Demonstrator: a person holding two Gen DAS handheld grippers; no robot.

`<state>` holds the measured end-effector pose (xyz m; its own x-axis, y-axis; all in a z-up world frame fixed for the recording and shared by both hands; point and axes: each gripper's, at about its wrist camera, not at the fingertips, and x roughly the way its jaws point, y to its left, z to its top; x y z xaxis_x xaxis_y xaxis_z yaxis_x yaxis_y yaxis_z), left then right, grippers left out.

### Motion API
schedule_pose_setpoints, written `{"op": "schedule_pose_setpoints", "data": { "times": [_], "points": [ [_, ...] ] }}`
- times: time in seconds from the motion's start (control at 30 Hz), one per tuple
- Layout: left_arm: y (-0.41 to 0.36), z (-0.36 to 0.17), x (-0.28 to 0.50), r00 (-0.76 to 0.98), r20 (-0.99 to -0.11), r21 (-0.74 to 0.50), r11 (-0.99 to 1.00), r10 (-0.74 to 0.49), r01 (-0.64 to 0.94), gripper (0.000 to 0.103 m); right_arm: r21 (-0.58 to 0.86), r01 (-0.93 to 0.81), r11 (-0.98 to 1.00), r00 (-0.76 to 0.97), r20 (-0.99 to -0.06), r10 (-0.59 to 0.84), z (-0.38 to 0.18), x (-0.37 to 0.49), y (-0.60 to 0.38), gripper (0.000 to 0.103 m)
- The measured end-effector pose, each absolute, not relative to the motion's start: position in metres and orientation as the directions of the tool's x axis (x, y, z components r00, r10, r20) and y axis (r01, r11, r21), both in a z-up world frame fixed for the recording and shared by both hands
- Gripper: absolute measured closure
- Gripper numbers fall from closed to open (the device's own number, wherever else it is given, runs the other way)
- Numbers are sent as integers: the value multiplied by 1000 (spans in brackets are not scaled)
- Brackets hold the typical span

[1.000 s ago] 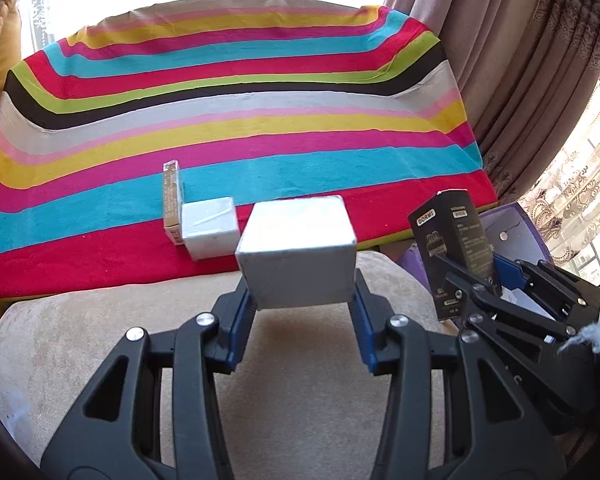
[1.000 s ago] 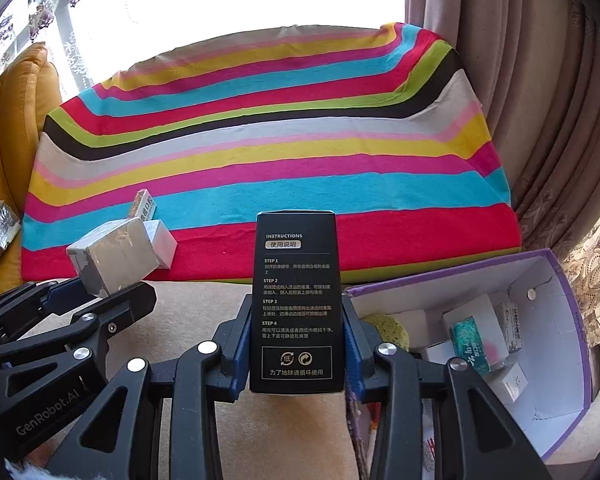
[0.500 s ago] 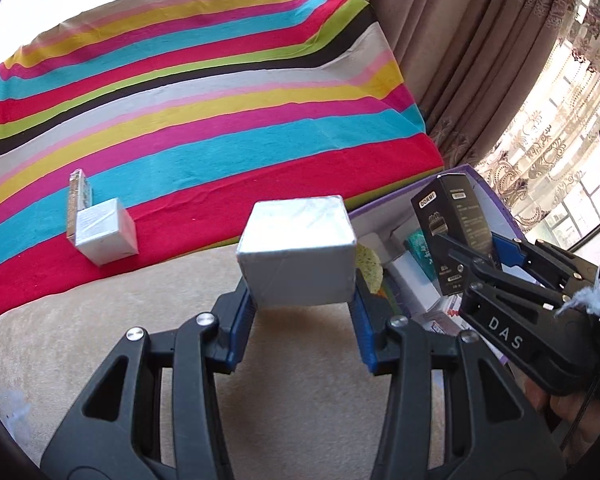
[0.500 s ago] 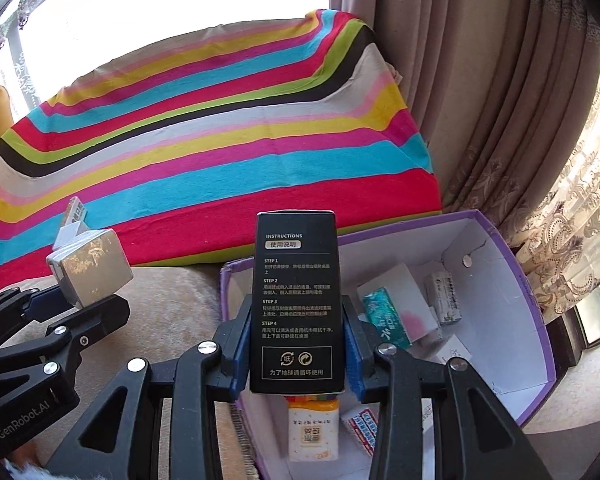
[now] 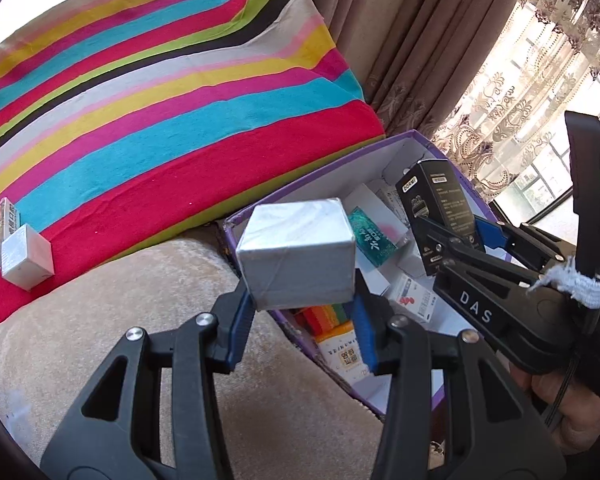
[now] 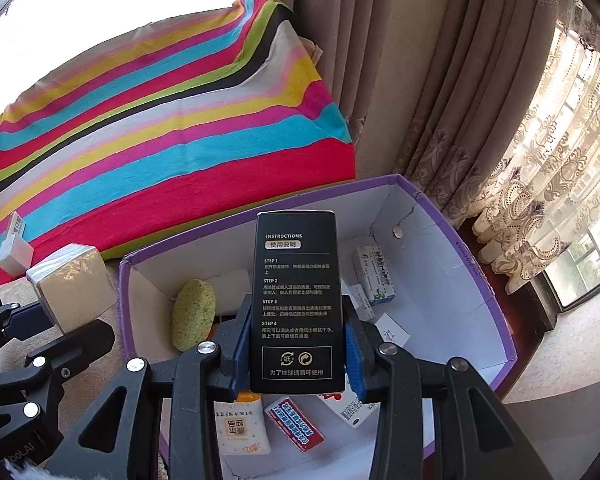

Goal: Organize objects
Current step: 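Open both tools to release the white and black boxes into the storage box, then move both open tools back over the striped cloth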

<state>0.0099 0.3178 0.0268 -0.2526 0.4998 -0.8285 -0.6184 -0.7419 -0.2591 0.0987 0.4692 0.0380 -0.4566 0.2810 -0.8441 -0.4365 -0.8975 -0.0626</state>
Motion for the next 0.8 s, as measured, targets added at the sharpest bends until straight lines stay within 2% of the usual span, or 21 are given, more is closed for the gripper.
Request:
{"op": "schedule_pose_setpoints", "data": {
  "times": [0.1,0.17,0.23,0.33,0.5,0.67,0.8],
  "points": [
    [323,26,9,-228,-830,-275,-730,509,-626,53,-68,-452,-889,-444,-847,290,37,100,473,62],
    [327,25,9,-227,-835,-268,-730,502,-628,37,-67,-459,-886,-441,-849,292,36,100,474,62],
    [328,26,10,-237,-835,-258,-733,497,-629,29,-55,-461,-886,-440,-853,282,34,99,474,60],
    [324,28,8,-248,-839,-254,-752,484,-609,27,-39,-460,-887,-442,-857,267,33,98,473,51],
    [303,26,-1,-292,-862,-208,-815,414,-541,27,-35,-435,-900,-446,-860,249,34,94,461,42],
    [272,30,-11,-366,-859,-159,-867,358,-473,24,-8,-401,-916,-462,-862,210,36,88,444,40],
    [250,30,-17,-378,-856,-178,-887,354,-426,23,-9,-366,-931,-471,-860,194,38,80,426,39]
  ]
}}
